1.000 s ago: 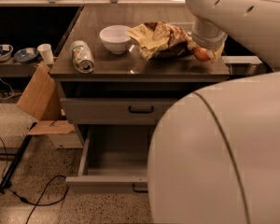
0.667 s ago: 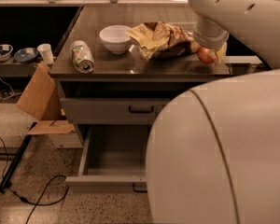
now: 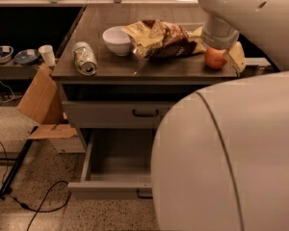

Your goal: Pick apple from middle drawer and place on counter

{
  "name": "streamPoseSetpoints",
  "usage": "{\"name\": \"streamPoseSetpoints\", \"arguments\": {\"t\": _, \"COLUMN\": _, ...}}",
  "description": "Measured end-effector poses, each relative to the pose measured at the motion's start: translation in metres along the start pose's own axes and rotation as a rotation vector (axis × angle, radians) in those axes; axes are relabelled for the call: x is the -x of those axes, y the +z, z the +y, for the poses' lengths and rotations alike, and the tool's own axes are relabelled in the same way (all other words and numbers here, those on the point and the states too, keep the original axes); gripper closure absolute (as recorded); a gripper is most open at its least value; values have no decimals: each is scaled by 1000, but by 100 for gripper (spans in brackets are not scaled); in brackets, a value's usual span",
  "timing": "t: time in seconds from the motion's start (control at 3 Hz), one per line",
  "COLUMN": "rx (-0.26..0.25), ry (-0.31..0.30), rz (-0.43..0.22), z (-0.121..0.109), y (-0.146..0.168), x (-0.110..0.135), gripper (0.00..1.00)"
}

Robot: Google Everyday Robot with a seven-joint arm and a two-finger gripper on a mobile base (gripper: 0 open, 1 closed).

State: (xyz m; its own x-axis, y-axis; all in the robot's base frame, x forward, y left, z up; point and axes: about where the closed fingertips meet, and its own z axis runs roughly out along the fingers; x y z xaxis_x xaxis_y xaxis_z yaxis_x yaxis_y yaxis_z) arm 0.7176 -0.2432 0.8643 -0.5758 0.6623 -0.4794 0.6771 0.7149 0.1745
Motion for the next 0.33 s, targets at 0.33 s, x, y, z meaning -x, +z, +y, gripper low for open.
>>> {"name": "streamPoseSetpoints", "arguments": {"t": 0.33, "rx": 0, "ry": 0, "rz": 0, "z": 0, "y": 0, "x": 0, "gripper": 0}}
